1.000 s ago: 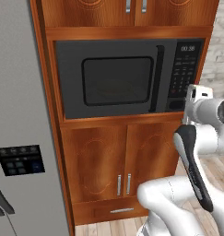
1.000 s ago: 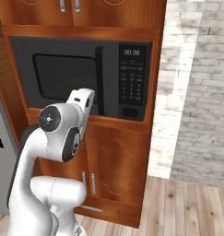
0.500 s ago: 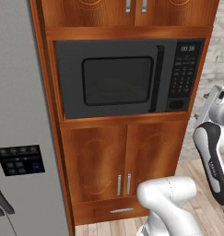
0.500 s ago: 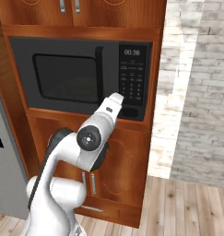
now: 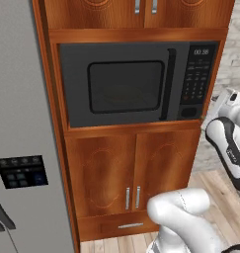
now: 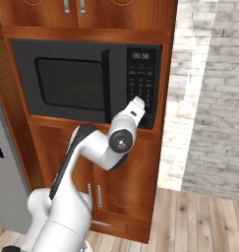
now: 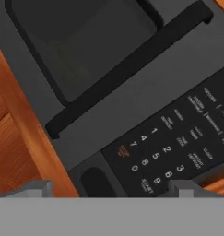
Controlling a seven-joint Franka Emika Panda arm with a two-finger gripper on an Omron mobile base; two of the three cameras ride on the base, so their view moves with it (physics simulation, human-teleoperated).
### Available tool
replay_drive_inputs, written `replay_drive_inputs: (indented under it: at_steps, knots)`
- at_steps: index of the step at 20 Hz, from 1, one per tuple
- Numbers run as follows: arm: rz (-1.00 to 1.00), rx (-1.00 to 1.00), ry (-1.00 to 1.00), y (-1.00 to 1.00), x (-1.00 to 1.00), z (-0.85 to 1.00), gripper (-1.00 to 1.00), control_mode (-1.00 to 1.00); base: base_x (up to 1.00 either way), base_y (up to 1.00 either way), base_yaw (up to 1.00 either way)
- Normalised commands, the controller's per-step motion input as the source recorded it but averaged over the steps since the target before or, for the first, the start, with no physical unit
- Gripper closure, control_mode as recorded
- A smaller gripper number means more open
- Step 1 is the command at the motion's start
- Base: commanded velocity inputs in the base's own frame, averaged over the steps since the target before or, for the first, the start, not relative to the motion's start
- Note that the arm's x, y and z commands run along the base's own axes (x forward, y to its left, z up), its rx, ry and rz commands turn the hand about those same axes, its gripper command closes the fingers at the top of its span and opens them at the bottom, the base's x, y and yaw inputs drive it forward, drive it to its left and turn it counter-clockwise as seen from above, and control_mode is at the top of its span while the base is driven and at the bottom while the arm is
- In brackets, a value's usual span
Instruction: Remove the orange from the bowl and place it on the small plate. Then place the bowl with only the shrimp in the microwave, close the door, and press the start button to microwave the shrimp.
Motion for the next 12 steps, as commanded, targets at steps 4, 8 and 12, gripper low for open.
replay_drive_inputs:
  at_steps: [4,8,12]
  knots:
    - [0.08,0.12,0.0,-0.15,0.54,-0.14,-1.0,-1.0,0.0,0.0,0.0]
    - [0.05,0.1,0.0,-0.18,0.47,-0.1,-1.0,-1.0,0.0,0.0,0.0]
    - [0.04,0.07,0.02,-0.08,0.4,-0.21,-1.0,-1.0,0.0,0.0,0.0]
